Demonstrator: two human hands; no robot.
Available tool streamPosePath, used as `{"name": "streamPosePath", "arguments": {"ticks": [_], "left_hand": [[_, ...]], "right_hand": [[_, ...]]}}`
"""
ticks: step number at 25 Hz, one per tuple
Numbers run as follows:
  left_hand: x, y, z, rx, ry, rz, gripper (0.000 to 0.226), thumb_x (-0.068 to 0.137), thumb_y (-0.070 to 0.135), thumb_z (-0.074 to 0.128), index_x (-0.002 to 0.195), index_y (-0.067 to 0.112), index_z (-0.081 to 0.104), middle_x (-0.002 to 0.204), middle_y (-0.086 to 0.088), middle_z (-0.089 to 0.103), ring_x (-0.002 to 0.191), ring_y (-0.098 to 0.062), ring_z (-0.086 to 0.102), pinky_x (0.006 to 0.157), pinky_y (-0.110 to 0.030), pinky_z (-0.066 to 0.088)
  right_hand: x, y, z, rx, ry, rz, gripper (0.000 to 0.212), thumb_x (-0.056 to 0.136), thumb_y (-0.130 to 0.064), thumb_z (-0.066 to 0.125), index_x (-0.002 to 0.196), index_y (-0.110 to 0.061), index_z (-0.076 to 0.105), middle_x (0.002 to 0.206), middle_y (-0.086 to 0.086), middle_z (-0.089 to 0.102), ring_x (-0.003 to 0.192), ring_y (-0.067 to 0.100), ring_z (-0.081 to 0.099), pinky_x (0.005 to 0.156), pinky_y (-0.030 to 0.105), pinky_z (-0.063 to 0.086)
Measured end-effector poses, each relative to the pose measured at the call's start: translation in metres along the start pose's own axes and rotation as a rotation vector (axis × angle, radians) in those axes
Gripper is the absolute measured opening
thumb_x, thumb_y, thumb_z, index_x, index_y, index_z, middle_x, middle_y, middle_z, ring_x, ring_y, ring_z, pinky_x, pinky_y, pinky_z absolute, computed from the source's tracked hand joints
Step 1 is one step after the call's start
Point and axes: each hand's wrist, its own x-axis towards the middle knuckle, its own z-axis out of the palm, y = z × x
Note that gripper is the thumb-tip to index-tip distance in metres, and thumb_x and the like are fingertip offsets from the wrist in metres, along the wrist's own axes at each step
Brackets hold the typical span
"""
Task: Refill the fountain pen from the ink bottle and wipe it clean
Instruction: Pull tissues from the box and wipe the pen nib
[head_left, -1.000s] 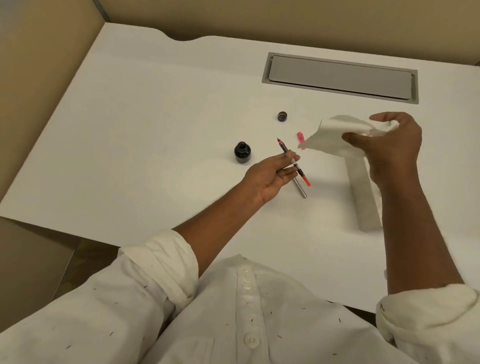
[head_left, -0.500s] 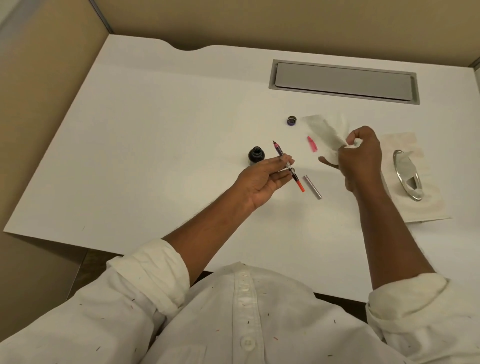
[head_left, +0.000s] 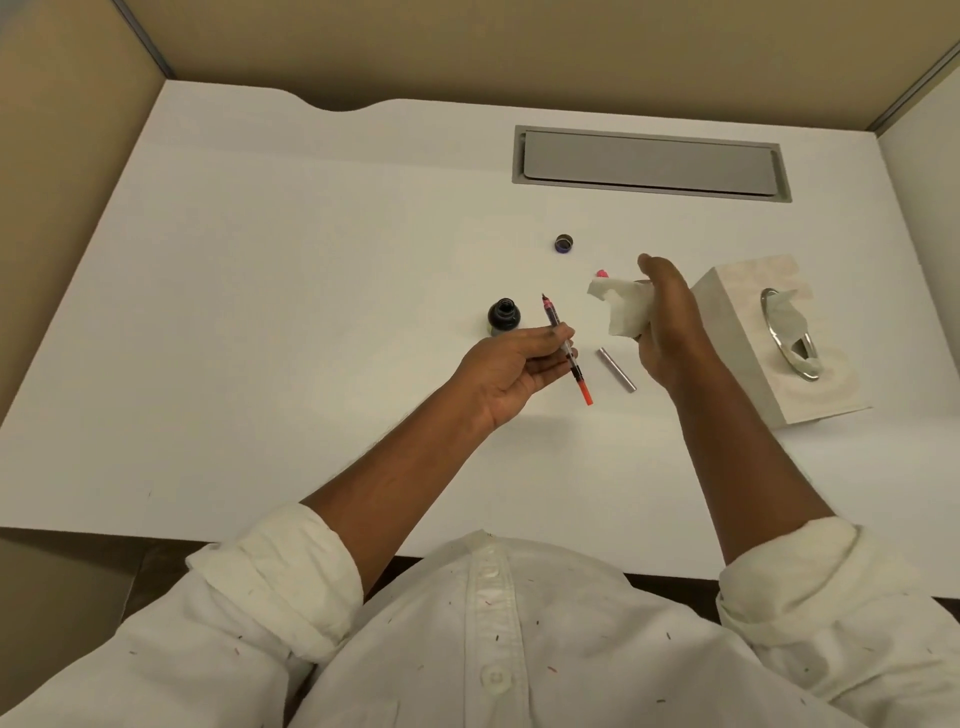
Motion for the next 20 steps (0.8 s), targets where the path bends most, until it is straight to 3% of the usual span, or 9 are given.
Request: {"name": "streamPosePath", "arguments": {"ticks": [3, 7, 10, 13, 17, 20], "left_hand": [[-0.004, 0.007, -0.005, 0.015, -0.021, -0.005, 0.005, 0.083, 0.003, 0.064, 0.083, -0.001, 0.067, 0.066, -0.005, 0.069, 0.084, -0.026, 0.066, 0.081, -0.031, 0.057], [-0.008, 0.017, -0.011, 0.047, -0.034, -0.002, 0.004, 0.082, 0.002, 0.064, 0.082, -0.001, 0.068, 0.065, -0.006, 0.069, 0.087, -0.029, 0.065, 0.083, -0.033, 0.057], [-0.007, 0.023, -0.016, 0.074, -0.050, 0.006, 0.005, 0.082, 0.001, 0.064, 0.082, 0.000, 0.069, 0.067, -0.007, 0.069, 0.088, -0.030, 0.065, 0.083, -0.034, 0.057], [-0.005, 0.028, -0.019, 0.112, -0.050, 0.010, 0.005, 0.082, 0.001, 0.064, 0.083, -0.001, 0.069, 0.070, -0.007, 0.070, 0.088, -0.031, 0.066, 0.085, -0.036, 0.056], [-0.001, 0.033, -0.019, 0.147, -0.059, 0.012, 0.006, 0.083, 0.000, 0.063, 0.083, 0.000, 0.069, 0.073, -0.008, 0.070, 0.086, -0.029, 0.066, 0.083, -0.034, 0.057], [0.001, 0.037, -0.019, 0.159, -0.063, 0.012, 0.006, 0.083, 0.001, 0.063, 0.082, 0.000, 0.069, 0.073, -0.009, 0.070, 0.086, -0.030, 0.065, 0.085, -0.036, 0.056]], "right_hand": [[-0.002, -0.002, 0.008, 0.109, -0.043, 0.032, 0.010, 0.085, -0.010, 0.041, 0.085, -0.009, 0.050, 0.108, 0.014, 0.061, 0.093, 0.029, 0.055, 0.078, 0.036, 0.044], [0.000, -0.003, 0.016, -0.005, -0.057, 0.026, 0.017, 0.085, 0.013, 0.042, 0.090, 0.003, 0.055, 0.113, 0.017, 0.053, 0.103, 0.030, 0.054, 0.096, 0.042, 0.048], [0.001, -0.002, 0.021, -0.074, -0.074, -0.026, 0.026, 0.090, 0.005, 0.056, 0.115, 0.013, 0.053, 0.118, 0.018, 0.057, 0.107, 0.028, 0.061, 0.095, 0.038, 0.053], [0.002, -0.005, 0.025, -0.037, -0.055, -0.083, 0.033, 0.087, 0.003, 0.062, 0.118, 0.008, 0.053, 0.118, 0.019, 0.060, 0.104, 0.028, 0.065, 0.089, 0.039, 0.057], [0.008, -0.009, 0.026, 0.212, -0.114, 0.019, 0.007, 0.090, 0.007, 0.055, 0.092, 0.013, 0.054, 0.109, 0.024, 0.059, 0.099, 0.032, 0.064, 0.097, 0.049, 0.051], [0.016, -0.009, 0.020, 0.433, -0.133, 0.128, 0.006, 0.093, 0.005, 0.050, 0.095, 0.010, 0.051, 0.110, 0.024, 0.056, 0.104, 0.037, 0.059, 0.092, 0.049, 0.053]]}}
